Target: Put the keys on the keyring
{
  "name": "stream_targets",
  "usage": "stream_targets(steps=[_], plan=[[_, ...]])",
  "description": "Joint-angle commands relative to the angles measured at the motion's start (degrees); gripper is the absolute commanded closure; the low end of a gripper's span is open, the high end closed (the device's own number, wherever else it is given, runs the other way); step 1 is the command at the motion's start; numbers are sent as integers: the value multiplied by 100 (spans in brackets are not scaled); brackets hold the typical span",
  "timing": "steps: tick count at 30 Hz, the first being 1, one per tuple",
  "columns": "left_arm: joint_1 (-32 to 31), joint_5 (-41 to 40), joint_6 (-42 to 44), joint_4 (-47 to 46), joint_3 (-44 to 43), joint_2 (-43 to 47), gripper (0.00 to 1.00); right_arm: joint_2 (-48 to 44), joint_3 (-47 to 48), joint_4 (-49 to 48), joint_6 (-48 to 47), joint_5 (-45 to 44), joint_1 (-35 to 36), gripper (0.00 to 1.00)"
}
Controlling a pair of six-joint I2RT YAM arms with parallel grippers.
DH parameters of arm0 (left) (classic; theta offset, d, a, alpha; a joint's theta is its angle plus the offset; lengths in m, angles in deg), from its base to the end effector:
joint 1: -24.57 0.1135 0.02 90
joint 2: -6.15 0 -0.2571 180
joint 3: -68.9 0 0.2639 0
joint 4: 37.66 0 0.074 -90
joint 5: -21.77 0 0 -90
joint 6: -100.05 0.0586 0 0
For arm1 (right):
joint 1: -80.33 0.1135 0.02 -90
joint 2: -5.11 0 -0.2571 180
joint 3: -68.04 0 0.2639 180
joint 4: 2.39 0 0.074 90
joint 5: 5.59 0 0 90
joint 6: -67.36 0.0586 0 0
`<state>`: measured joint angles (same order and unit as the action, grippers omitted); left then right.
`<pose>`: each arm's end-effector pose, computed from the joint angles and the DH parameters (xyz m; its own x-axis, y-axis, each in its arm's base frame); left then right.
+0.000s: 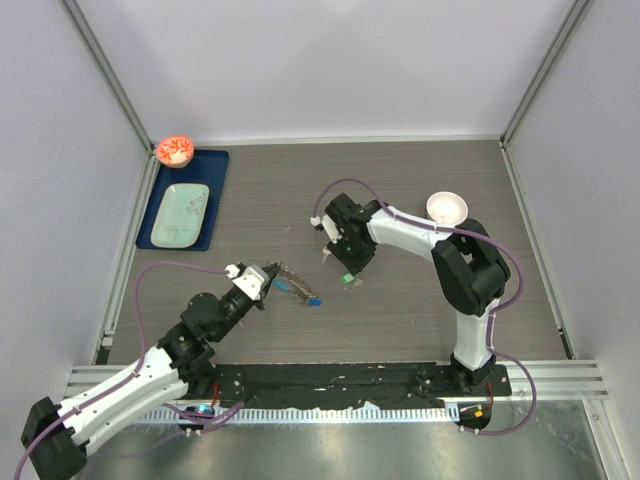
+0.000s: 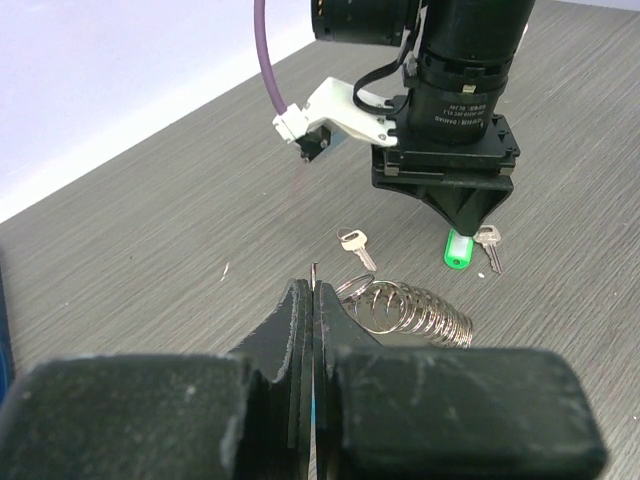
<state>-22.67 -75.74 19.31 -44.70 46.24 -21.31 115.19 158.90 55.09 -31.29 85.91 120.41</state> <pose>0.1325 -0.1320 0.2151 0.1291 0.0954 -0.9870 0.6266 0.7636 0.1558 0.2959 0.2510 0.1391 -0.6387 -0.7339 -0.2313 -0.7529 0.6581 -0.0094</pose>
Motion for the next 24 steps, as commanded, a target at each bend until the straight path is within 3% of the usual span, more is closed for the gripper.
stream_targets(steps=[1,6,15,19,24], plan=[[-22,-32,24,-284,-50,-22,100,-741,-124,-486,187,-132,35,63],[-22,-75,15,-302,-33,-5,100,-1857,-1168,-1505,346,-606,298,56],[-22,-119,-3,-337,3,66,100,-3484,-4245,-5676,724,-1432,809,56],[-22,-111,-11,-346,11,66,100,-3398,-4695,-6331,601,-1617,809,56],[-22,-128,-12,-337,3,39,100,-3055,-4616,-6393,565,-1714,800,58]])
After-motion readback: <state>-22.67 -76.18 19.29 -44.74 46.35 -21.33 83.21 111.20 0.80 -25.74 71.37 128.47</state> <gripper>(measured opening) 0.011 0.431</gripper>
